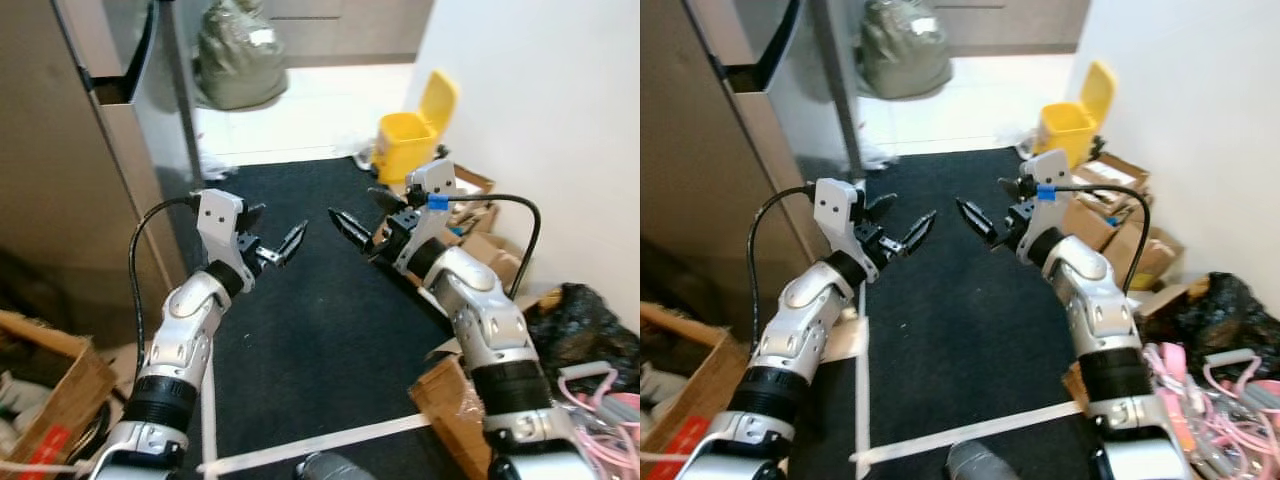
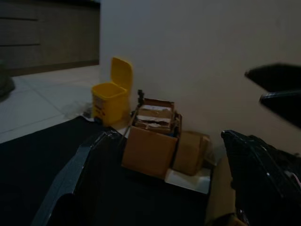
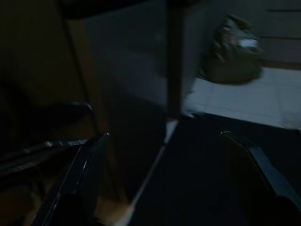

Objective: Picking trash to rubbish bin

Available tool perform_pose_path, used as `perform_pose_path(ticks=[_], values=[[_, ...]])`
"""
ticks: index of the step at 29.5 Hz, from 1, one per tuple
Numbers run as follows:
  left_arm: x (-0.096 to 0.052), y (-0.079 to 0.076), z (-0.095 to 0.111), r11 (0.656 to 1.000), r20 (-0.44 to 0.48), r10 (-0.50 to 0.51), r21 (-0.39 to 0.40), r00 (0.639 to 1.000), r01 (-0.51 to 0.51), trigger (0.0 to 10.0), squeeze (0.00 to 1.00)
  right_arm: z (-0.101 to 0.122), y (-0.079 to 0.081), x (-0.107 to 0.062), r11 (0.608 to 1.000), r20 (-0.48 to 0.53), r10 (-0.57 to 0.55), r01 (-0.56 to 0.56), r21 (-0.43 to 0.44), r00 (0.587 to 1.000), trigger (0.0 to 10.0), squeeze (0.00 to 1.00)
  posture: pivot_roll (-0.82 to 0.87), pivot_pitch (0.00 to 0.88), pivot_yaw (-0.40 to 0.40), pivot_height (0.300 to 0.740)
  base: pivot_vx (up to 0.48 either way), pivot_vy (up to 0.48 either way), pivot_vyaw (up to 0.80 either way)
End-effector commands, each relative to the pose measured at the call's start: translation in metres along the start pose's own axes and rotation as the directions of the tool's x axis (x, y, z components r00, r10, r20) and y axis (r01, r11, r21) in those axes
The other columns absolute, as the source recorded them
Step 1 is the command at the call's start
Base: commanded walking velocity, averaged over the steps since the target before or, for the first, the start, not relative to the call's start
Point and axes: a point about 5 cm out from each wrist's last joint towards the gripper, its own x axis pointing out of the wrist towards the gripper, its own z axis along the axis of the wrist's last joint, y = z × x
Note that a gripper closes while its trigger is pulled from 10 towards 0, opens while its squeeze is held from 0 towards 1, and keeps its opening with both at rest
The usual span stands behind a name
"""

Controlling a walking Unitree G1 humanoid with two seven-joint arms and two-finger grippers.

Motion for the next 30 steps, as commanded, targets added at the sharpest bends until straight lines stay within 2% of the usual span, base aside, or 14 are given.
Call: perform_pose_path(ticks=[1, 10, 30], values=[[0.0012, 0.0001, -0.0017, 1.000, -0.011, -0.005, -0.003, 1.000, 0.005, 10.0, 0.00, -0.0017, -0.0076, -0.0009, 0.999, -0.017, -0.035, 0.035, -0.020, 0.999, 10.0, 0.00, -0.03, 0.000, -0.030, 0.740, 0.000, 0.000, -0.79], [0.0049, -0.0023, -0.0006, 1.000, 0.002, -0.008, -0.025, 1.000, 0.008, 10.0, 0.00, -0.0055, -0.0109, -0.0066, 0.999, -0.036, -0.040, 0.039, -0.009, 0.999, 10.0, 0.00, -0.05, 0.000, -0.026, 0.740, 0.000, 0.000, -0.79], [0.0049, -0.0025, -0.0036, 1.000, -0.012, -0.013, -0.019, 1.000, 0.013, 10.0, 0.00, -0.0076, -0.0117, -0.0045, 0.999, -0.037, -0.029, 0.030, 0.017, 0.999, 10.0, 0.00, -0.04, 0.000, -0.037, 0.740, 0.000, 0.000, -0.79]])
